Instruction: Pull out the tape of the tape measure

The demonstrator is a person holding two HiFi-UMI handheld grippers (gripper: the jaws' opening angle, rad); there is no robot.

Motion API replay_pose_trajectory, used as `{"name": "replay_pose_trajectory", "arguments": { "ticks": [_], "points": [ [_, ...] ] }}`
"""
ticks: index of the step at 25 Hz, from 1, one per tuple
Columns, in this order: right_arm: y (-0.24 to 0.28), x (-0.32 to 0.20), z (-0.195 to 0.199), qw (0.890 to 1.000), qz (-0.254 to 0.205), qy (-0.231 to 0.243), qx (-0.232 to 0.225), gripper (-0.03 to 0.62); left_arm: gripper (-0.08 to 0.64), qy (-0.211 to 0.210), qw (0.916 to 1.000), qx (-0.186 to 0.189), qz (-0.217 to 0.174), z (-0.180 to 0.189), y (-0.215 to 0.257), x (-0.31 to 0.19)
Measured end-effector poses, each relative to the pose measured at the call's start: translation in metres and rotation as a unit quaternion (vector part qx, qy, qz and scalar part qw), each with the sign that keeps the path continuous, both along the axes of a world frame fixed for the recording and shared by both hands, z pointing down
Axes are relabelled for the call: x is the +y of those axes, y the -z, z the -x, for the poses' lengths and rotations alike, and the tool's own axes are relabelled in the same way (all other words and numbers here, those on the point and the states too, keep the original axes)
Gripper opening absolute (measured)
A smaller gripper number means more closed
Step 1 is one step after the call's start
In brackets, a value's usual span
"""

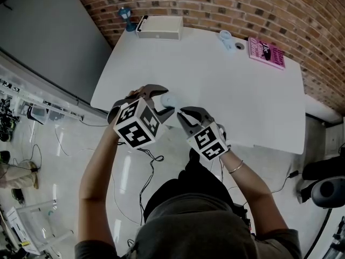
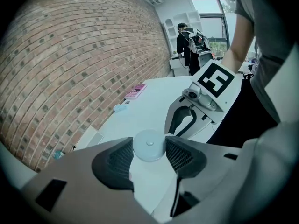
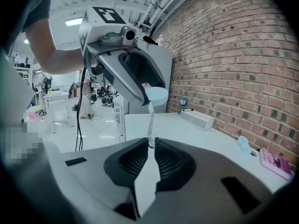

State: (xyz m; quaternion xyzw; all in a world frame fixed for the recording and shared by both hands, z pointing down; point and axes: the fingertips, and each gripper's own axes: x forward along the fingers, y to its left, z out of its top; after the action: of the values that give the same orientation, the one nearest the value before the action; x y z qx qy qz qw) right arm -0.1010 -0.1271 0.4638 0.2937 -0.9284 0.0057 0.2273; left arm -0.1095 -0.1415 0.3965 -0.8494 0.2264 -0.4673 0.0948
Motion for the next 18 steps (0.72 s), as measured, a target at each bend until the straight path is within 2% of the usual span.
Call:
{"name": "replay_pose_trajectory", "arguments": {
  "ticks": [11,18],
  "points": [
    [-0.004,-0.006,-0.013,0.999,-0.008,-0.021,0.024,0.043,0.229,0.057,0.9971,0.049,0.009,0.009,-0.008,-0.018],
    [-0.013,-0.011,-0.028,0.997,-0.004,-0.047,0.061,0.031,0.229,0.086,0.9941,0.063,0.021,0.012,-0.016,-0.023]
  ]
}}
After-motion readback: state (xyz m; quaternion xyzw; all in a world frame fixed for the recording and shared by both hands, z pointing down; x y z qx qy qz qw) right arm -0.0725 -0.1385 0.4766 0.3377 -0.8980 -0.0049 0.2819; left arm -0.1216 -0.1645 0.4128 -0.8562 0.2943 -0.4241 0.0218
